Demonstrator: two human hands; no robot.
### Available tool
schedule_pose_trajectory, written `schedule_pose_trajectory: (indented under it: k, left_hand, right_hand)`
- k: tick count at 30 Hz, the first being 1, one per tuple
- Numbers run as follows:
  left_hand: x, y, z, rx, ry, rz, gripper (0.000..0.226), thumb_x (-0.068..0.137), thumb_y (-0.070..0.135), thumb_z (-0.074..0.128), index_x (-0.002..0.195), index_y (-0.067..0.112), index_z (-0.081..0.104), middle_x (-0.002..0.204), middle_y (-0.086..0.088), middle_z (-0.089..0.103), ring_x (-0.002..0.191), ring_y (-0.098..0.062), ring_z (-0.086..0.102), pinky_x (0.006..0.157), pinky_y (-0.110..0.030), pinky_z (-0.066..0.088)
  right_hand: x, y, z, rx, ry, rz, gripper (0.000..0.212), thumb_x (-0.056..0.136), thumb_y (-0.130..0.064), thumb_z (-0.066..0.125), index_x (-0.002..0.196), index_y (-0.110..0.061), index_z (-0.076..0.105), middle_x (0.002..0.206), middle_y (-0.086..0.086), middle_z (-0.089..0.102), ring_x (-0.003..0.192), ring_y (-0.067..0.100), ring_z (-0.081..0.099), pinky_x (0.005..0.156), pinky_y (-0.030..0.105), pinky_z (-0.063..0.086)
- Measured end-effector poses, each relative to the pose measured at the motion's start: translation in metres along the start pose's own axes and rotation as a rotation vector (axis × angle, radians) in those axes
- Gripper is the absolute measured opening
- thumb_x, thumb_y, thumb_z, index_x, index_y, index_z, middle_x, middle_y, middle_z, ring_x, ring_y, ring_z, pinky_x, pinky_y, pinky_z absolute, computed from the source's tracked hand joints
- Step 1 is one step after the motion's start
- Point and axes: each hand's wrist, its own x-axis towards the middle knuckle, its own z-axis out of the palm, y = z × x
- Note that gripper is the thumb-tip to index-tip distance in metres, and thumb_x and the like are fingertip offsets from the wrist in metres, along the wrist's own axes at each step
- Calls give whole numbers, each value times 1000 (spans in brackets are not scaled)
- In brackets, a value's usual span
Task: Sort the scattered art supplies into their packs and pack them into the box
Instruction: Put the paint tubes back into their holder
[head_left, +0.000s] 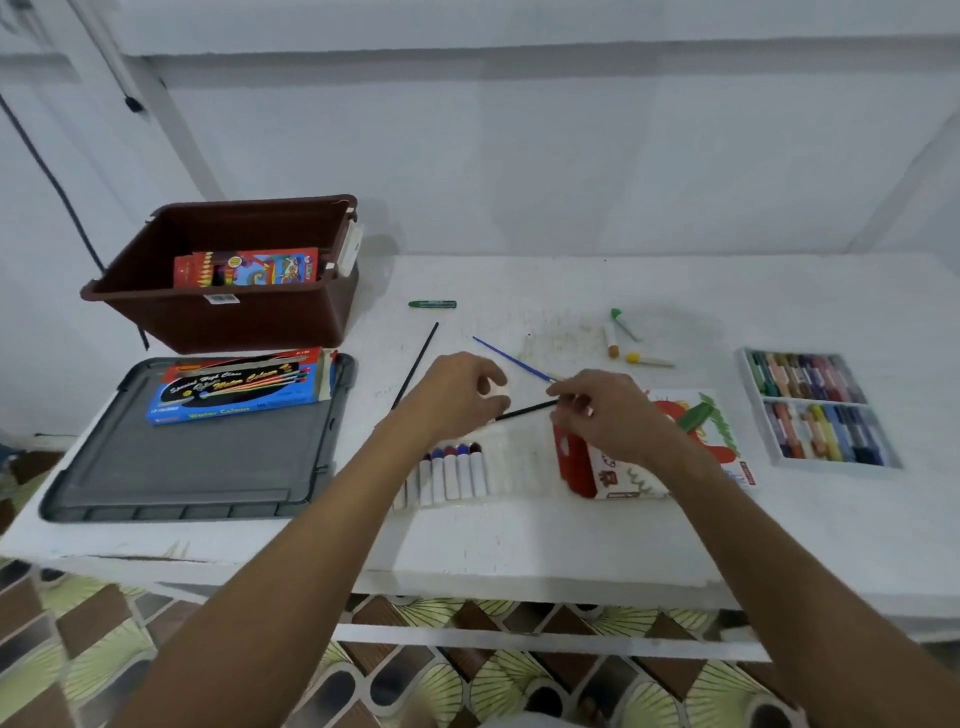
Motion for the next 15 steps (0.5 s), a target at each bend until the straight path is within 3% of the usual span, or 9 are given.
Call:
schedule_pose_trajectory:
  k: [2, 6, 11, 15]
  left_hand:
    - [25, 16, 5, 7, 6, 63, 32, 86, 31, 67, 116, 22, 65, 100, 3, 60, 76, -4, 52, 62, -12, 36]
    - [77, 49, 20, 80, -18, 169, 33, 90, 20, 61, 123, 21, 62, 107, -1, 61, 87, -10, 53, 73, -16, 34]
    - [129, 78, 50, 255, -95, 265, 41, 93, 13, 51, 134, 21, 53, 132, -7, 53, 121, -22, 49, 96, -29, 39]
    - [150, 90, 68, 383, -99, 307, 50, 92, 1, 48, 134, 27, 54, 126, -8, 49, 107, -24, 55, 78, -28, 43]
  right_hand:
    - [4, 23, -20, -34, 85, 46, 30, 87, -21, 67, 116, -16, 66, 100, -3, 64, 84, 8, 57, 81, 20, 46]
    - [14, 68, -53, -103, 181, 170, 27, 87, -20, 66, 113, -15, 68, 109, 2, 66, 86, 8, 56, 82, 17, 37]
    - [33, 96, -69, -165, 153, 208, 29, 88, -21, 65, 116, -15, 65, 118, 3, 62, 96, 11, 54, 88, 21, 41]
    - [44, 103, -71, -212, 74, 208, 34, 90, -21, 62, 123, -12, 61, 125, 6, 59, 114, 19, 53, 98, 30, 41]
